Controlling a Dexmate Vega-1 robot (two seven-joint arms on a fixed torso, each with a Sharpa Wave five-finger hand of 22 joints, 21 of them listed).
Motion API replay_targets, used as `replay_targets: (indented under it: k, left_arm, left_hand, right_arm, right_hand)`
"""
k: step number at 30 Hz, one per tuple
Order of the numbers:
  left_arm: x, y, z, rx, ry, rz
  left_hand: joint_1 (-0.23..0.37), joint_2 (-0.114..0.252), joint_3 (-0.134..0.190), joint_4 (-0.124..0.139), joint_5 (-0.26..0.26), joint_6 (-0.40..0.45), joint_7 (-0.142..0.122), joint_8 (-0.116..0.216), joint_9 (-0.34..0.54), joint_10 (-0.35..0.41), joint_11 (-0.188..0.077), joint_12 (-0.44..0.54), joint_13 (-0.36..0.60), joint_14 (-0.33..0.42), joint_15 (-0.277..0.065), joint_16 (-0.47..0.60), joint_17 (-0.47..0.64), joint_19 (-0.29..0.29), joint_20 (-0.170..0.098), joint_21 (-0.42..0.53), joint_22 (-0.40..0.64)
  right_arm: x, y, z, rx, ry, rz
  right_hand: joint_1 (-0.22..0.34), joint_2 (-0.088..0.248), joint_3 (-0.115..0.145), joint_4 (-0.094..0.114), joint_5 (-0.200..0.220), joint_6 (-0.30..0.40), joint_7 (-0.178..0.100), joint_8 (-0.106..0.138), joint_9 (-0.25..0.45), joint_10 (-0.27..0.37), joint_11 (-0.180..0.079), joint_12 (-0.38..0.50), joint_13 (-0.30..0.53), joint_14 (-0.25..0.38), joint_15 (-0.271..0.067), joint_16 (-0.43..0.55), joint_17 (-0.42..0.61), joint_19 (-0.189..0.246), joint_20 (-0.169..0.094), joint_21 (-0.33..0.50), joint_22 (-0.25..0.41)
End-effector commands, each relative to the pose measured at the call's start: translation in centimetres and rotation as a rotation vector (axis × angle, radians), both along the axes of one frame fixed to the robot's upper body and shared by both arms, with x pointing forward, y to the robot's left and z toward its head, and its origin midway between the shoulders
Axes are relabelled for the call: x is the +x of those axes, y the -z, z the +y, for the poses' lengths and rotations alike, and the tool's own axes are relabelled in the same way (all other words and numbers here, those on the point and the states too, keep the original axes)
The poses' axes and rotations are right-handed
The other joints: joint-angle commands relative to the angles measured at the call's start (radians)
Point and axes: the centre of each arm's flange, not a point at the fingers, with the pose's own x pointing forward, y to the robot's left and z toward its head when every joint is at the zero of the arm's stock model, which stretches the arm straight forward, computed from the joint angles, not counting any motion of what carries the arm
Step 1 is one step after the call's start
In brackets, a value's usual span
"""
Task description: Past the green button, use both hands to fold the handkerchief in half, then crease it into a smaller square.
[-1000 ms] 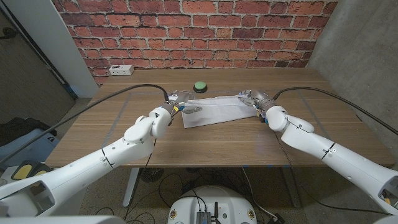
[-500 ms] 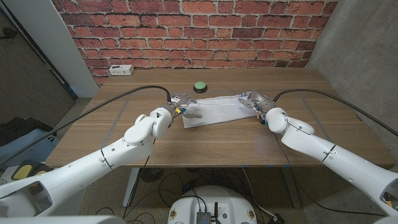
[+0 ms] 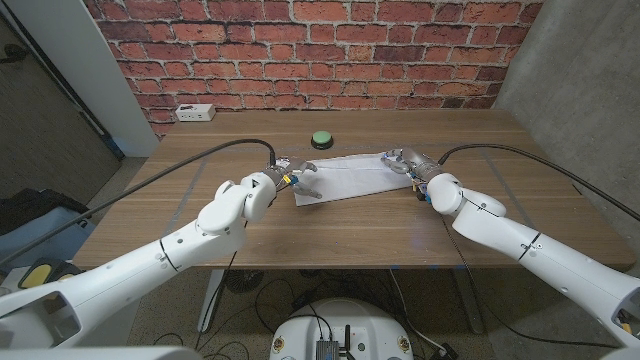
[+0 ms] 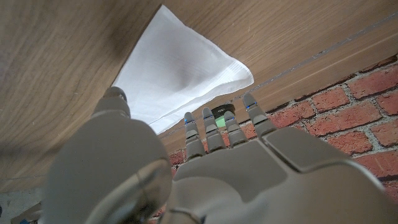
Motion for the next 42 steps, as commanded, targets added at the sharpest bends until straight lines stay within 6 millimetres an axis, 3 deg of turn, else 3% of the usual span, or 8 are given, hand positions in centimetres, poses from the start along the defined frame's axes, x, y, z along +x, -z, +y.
replay_targets:
  k: [1, 3, 10, 18, 25, 37, 39, 42]
  left_arm:
    - [0.0, 0.1, -0.3, 0.066, -0.031, 0.04]
    - [-0.1, 0.2, -0.5, 0.08, -0.043, 0.036]
    - [0.4, 0.6, -0.9, 0.1, -0.043, 0.082]
    - [0.5, 0.8, -1.5, 0.148, -0.067, 0.101]
    - [0.8, 1.1, -2.0, 0.197, -0.104, 0.094]
    - [0.9, 1.2, -2.6, 0.266, -0.165, 0.062]
    - [1.0, 1.2, -2.6, 0.269, -0.168, 0.064]
    - [1.3, 1.3, -2.7, 0.275, -0.171, 0.072]
  left_hand:
    - [0.025, 0.008, 0.005, -0.011, 0.011, 0.013, -0.012, 0.003, 0.002, 0.003, -0.018, 0.007, 0.001, 0.0, 0.001, 0.004, 0.0, 0.006, 0.004, 0.0, 0.0]
    - [0.038, 0.013, 0.006, -0.017, 0.017, 0.033, -0.023, 0.013, 0.002, 0.003, -0.02, 0.008, 0.001, 0.0, 0.001, 0.004, 0.0, 0.001, 0.006, -0.004, 0.001]
    - [0.045, 0.014, 0.0, -0.022, 0.022, 0.043, -0.004, 0.015, 0.002, 0.001, -0.016, 0.009, 0.001, -0.001, 0.002, 0.004, -0.001, -0.01, 0.015, -0.011, 0.001]
    - [0.057, 0.021, -0.001, -0.027, 0.028, 0.063, -0.006, 0.02, 0.002, -0.007, -0.027, 0.007, 0.0, -0.008, -0.007, 0.002, -0.001, 0.0, 0.002, -0.01, 0.002]
    - [0.094, 0.051, 0.01, -0.042, 0.04, 0.131, -0.008, 0.038, 0.002, 0.002, -0.032, 0.013, 0.0, -0.004, -0.015, 0.005, -0.002, 0.011, -0.009, -0.01, 0.002]
    - [0.111, 0.063, 0.014, -0.051, 0.043, 0.129, -0.003, 0.029, 0.002, 0.004, -0.037, 0.014, -0.001, -0.001, -0.019, 0.005, -0.003, 0.022, -0.014, -0.008, 0.002]
    - [0.121, 0.07, 0.017, -0.056, 0.044, 0.151, 0.004, 0.035, 0.002, 0.005, -0.04, 0.015, -0.001, 0.001, -0.021, 0.006, -0.003, 0.029, -0.019, -0.006, 0.002]
    - [0.142, 0.081, 0.02, -0.068, 0.046, 0.2, 0.039, 0.044, 0.002, 0.025, -0.044, 0.023, -0.002, 0.016, -0.03, 0.01, -0.005, 0.048, -0.023, -0.002, 0.001]
  right_arm:
    - [-0.3, 0.3, 0.2, 0.006, -0.001, -0.005]
    - [-0.4, 0.3, 0.1, 0.01, -0.002, -0.003]
    - [-0.4, 0.5, 0.1, 0.013, -0.002, -0.002]
    - [-0.6, 0.7, -0.1, 0.016, 0.004, -0.003]
    - [-0.5, 0.7, -0.1, 0.017, 0.003, -0.001]
    - [0.0, 0.3, 0.1, 0.014, -0.001, -0.009]
    - [0.1, 0.3, 0.1, 0.014, -0.003, -0.008]
    - [0.1, 0.1, 0.2, 0.013, -0.003, -0.011]
  right_hand:
    - [-0.006, 0.003, 0.008, -0.003, -0.001, 0.005, 0.004, -0.002, 0.003, 0.001, 0.002, 0.002, 0.003, -0.001, -0.013, 0.001, 0.001, 0.005, 0.0, -0.002, 0.003]
    - [-0.006, 0.002, 0.01, -0.005, -0.001, 0.006, 0.005, -0.002, 0.003, 0.002, 0.001, 0.002, 0.003, -0.001, -0.014, 0.001, 0.001, 0.006, -0.002, -0.002, 0.003]
    - [-0.005, 0.003, 0.015, -0.009, 0.0, 0.007, 0.006, -0.001, 0.003, 0.004, 0.001, 0.003, 0.002, -0.001, -0.013, 0.001, 0.001, 0.007, -0.006, -0.002, 0.003]
    - [-0.007, 0.002, 0.02, -0.013, 0.0, 0.009, 0.008, -0.001, 0.003, 0.005, 0.001, 0.004, 0.001, -0.001, -0.015, 0.002, 0.002, 0.007, -0.007, -0.002, 0.003]
    - [-0.005, 0.001, 0.024, -0.018, 0.001, 0.01, 0.008, -0.001, 0.003, 0.006, 0.001, 0.004, 0.001, 0.0, -0.016, 0.003, 0.002, 0.008, -0.006, -0.002, 0.003]
    - [-0.004, 0.001, 0.031, -0.024, 0.002, 0.017, 0.012, 0.002, 0.002, 0.008, -0.001, 0.005, 0.0, 0.002, -0.016, 0.004, 0.002, 0.01, -0.007, -0.002, 0.003]
    - [-0.004, 0.001, 0.033, -0.025, 0.002, 0.018, 0.013, 0.002, 0.002, 0.011, 0.003, 0.006, 0.0, 0.003, -0.015, 0.004, 0.002, 0.011, -0.006, -0.002, 0.003]
    - [-0.004, 0.001, 0.034, -0.027, 0.003, 0.019, 0.013, 0.002, 0.002, 0.011, 0.005, 0.006, 0.0, 0.004, -0.014, 0.004, 0.002, 0.011, -0.006, -0.002, 0.003]
